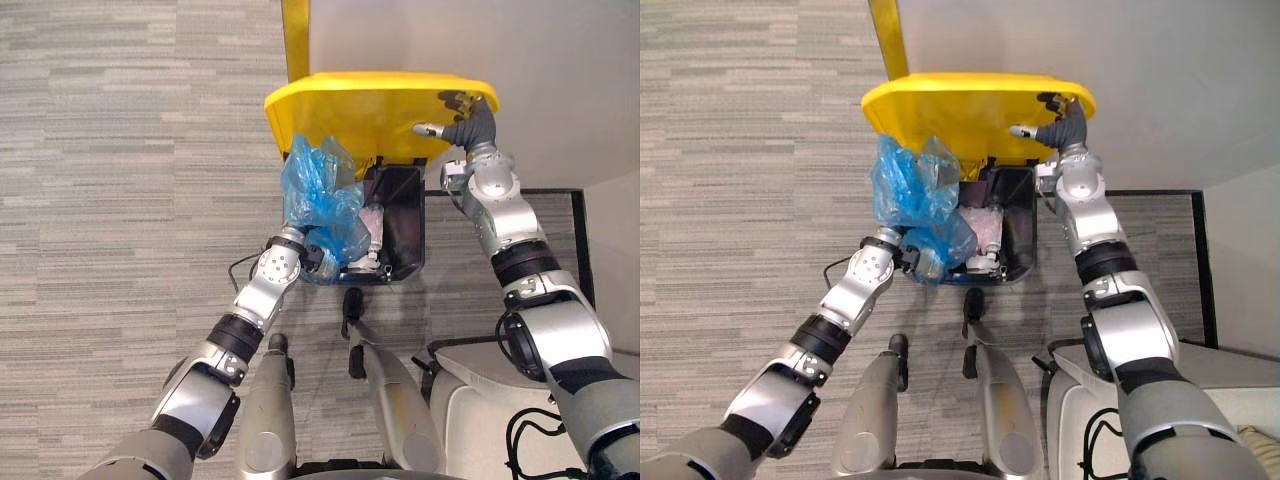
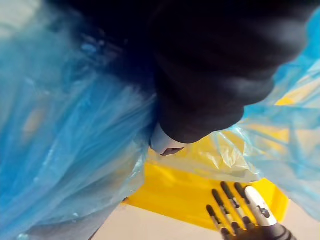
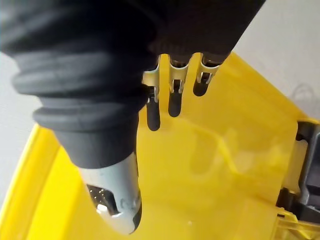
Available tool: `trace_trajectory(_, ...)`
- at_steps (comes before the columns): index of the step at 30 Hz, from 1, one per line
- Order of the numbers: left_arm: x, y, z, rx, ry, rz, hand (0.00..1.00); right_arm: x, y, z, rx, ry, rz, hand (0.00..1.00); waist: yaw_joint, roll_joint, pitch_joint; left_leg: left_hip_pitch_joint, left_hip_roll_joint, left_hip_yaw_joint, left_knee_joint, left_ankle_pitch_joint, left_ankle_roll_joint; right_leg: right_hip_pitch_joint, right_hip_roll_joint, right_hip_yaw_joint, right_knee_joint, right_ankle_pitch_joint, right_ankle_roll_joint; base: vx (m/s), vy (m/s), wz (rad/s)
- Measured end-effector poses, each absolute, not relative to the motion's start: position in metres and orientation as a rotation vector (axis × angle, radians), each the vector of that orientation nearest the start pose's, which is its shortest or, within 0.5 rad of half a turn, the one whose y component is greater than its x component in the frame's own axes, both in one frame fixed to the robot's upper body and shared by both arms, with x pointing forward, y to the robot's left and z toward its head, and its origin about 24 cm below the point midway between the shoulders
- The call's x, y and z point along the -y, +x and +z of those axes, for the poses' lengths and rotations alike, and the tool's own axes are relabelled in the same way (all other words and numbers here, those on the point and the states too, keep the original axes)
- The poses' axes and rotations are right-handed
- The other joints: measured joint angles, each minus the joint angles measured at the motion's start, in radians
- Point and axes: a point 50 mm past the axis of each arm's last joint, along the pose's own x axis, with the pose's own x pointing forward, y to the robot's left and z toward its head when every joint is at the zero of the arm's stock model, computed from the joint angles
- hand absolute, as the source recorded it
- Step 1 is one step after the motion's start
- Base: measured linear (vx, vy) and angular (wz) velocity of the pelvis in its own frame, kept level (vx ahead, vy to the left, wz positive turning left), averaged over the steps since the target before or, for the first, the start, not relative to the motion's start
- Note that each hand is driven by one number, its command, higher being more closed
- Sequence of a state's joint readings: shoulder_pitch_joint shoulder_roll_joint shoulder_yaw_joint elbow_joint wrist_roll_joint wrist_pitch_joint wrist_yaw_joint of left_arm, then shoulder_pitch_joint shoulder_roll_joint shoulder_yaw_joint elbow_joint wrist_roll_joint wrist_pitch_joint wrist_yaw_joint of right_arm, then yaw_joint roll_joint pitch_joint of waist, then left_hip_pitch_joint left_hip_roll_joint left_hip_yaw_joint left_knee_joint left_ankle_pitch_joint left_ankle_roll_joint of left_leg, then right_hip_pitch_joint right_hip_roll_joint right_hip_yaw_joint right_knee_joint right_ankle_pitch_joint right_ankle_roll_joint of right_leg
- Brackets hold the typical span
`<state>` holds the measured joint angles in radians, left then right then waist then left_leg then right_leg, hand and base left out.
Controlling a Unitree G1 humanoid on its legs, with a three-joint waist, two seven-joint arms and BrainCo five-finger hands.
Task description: Gather rubbish on tea table into small bin, then transfer packed bag to large trash can.
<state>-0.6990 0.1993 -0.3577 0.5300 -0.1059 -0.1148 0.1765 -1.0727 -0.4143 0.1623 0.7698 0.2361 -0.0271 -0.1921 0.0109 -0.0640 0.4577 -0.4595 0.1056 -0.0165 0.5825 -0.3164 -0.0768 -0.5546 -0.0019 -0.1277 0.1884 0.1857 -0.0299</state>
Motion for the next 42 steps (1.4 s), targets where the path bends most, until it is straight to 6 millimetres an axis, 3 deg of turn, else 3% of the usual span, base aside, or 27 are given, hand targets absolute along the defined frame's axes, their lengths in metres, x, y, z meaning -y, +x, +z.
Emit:
trace_trajectory(7, -0.093, 0.369, 0.105, 0.133, 0.341, -0.187, 1.0, 0.16, 0.403, 0.26, 0.426, -0.226, -0.062, 0.0, 0.002, 0.002, 0.017, -0.102, 0.021, 0.029, 0.077, -0.03, 0.004, -0.098, 0.018, 0.023, 0.03, 0.016, -0.003, -0.01, 0.02, -0.17)
trace_trajectory(8, -0.092, 0.369, 0.104, 0.13, 0.352, -0.189, 0.0, 0.154, 0.4, 0.267, 0.462, -0.22, -0.041, 0.0, 0.001, 0.003, 0.017, -0.122, 0.024, 0.034, 0.093, -0.035, 0.004, -0.118, 0.019, 0.026, 0.041, 0.015, -0.003, 0.01, 0.019, -0.12)
trace_trajectory(12, -0.084, 0.37, 0.101, 0.113, 0.387, -0.209, 0.0, 0.149, 0.394, 0.269, 0.496, -0.2, -0.013, 0.0, 0.002, 0.005, 0.019, -0.16, 0.034, 0.036, 0.135, -0.053, 0.007, -0.156, 0.018, 0.019, 0.088, -0.001, -0.008, 0.0, 0.003, -0.02)
trace_trajectory(18, -0.094, 0.373, 0.093, 0.058, 0.426, -0.138, 0.0, 0.137, 0.381, 0.271, 0.56, -0.173, 0.039, 0.0, 0.001, 0.007, 0.019, -0.186, 0.073, 0.075, 0.155, -0.063, 0.005, -0.195, 0.011, -0.002, 0.141, -0.027, -0.021, 0.0, -0.025, 0.05)
trace_trajectory(21, -0.097, 0.371, 0.087, 0.034, 0.424, -0.106, 0.0, 0.134, 0.379, 0.273, 0.572, -0.164, 0.046, 0.0, 0.0, 0.007, 0.019, -0.185, 0.068, 0.076, 0.15, -0.057, -0.003, -0.209, 0.001, -0.006, 0.169, -0.044, -0.025, 0.03, -0.039, 0.08)
trace_trajectory(30, -0.102, 0.362, 0.064, -0.045, 0.357, -0.051, 0.0, 0.133, 0.373, 0.251, 0.545, -0.156, 0.061, 0.0, 0.002, 0.01, 0.016, -0.134, 0.054, 0.065, 0.116, -0.044, -0.006, -0.175, -0.028, -0.029, 0.208, -0.079, -0.03, 0.01, -0.017, 0.12)
trace_trajectory(38, -0.115, 0.34, 0.033, -0.126, 0.321, -0.033, 0.0, 0.14, 0.366, 0.194, 0.409, -0.202, 0.049, 0.0, 0.009, 0.019, -0.016, -0.037, 0.049, 0.056, 0.05, -0.015, -0.019, -0.089, -0.045, -0.055, 0.204, -0.104, -0.029, 0.02, -0.014, 0.14)
trace_trajectory(42, -0.138, 0.311, 0.011, -0.168, 0.252, 0.012, 0.0, 0.161, 0.358, 0.137, 0.229, -0.251, 0.009, 0.0, 0.01, 0.029, -0.041, 0.063, 0.037, 0.048, -0.014, -0.003, -0.023, 0.009, -0.042, -0.064, 0.155, -0.106, -0.026, 0.04, 0.009, 0.08)
